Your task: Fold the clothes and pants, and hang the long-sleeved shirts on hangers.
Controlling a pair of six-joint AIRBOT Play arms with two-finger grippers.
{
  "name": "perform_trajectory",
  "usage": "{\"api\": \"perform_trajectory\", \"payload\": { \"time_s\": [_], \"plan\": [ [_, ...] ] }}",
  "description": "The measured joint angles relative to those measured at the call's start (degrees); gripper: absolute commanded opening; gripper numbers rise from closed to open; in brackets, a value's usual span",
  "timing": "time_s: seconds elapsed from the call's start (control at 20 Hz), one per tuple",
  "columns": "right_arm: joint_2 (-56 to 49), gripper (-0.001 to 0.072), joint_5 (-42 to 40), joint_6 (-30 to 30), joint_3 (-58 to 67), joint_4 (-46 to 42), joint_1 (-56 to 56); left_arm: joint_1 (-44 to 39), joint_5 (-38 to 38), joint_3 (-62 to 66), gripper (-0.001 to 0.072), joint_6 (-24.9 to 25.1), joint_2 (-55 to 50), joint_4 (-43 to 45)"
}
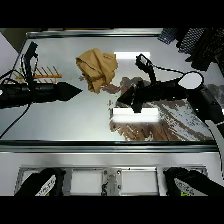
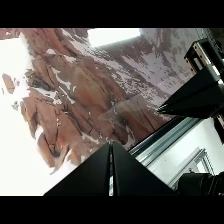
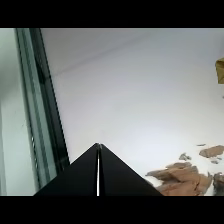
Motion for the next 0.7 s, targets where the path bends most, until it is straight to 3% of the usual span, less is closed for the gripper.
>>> {"api": "perform_trajectory", "payload": {
  "time_s": [0.15,0.2,0.25,0.3,0.5,0.55,0.7],
  "plan": [
    [0.0,0.0026,0.0,0.0,0.0,0.0,0.0,0.0,0.4,0.0,0.0015,0.0,0.0,0.0],
    [0.0,0.0025,0.0,0.0,0.0,0.0,0.0,0.0,0.5,0.0,0.0213,0.1,0.0,0.0],
    [0.0,0.0025,0.0,0.0,0.0,0.0,0.0,0.0,0.9,0.0,0.0640,0.2,0.0,0.0],
    [0.0,0.0026,0.0,0.0,0.0,0.0,0.0,0.0,1.7,0.0,0.0720,0.2,0.0,0.0],
    [0.0,0.0025,0.0,0.0,0.0,0.0,0.0,0.0,8.7,1.6,0.0720,0.2,-2.6,0.1],
    [0.0,0.0026,0.0,0.0,0.0,0.0,0.0,0.0,10.7,3.0,0.0680,0.2,-4.6,0.6],
    [-0.1,0.0025,0.0,0.0,0.0,0.0,0.0,-0.9,16.1,8.8,0.0670,-0.7,-13.4,6.2]
  ]
}}
